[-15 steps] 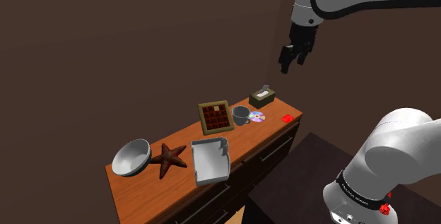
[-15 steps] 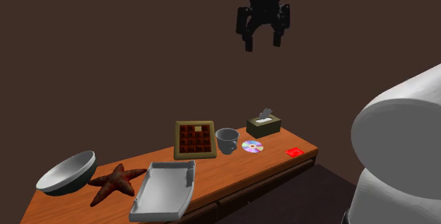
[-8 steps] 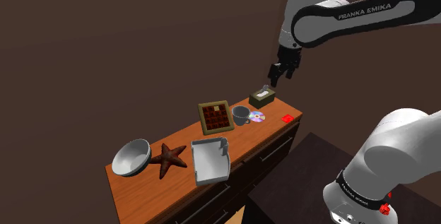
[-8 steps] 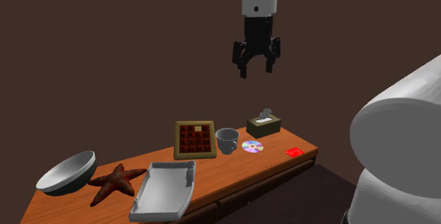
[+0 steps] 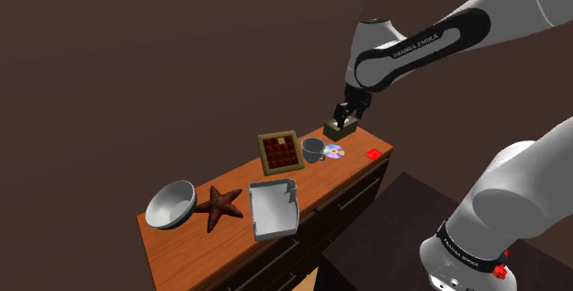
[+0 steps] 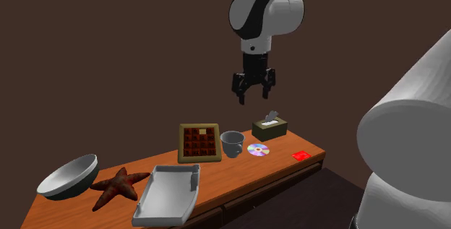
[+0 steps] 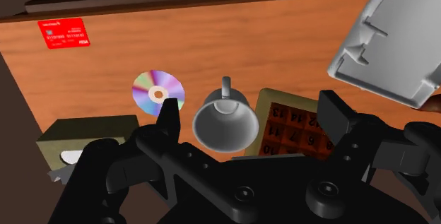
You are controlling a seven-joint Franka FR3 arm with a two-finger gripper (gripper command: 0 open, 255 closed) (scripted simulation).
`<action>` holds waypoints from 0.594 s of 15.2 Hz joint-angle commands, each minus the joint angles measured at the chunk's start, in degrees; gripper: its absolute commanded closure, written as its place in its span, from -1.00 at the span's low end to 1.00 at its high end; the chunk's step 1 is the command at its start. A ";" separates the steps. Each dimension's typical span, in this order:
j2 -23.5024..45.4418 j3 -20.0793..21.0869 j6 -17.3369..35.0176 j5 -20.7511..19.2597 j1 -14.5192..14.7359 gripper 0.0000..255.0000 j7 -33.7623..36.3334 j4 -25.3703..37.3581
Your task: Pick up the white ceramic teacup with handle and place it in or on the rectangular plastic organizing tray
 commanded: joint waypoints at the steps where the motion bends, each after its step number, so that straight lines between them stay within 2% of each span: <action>1: 4.61 -0.52 4.34 0.33 -0.03 -1.00 -0.24 0.41; 9: 23.81 -1.71 18.06 4.36 -0.25 -1.00 -3.24 5.90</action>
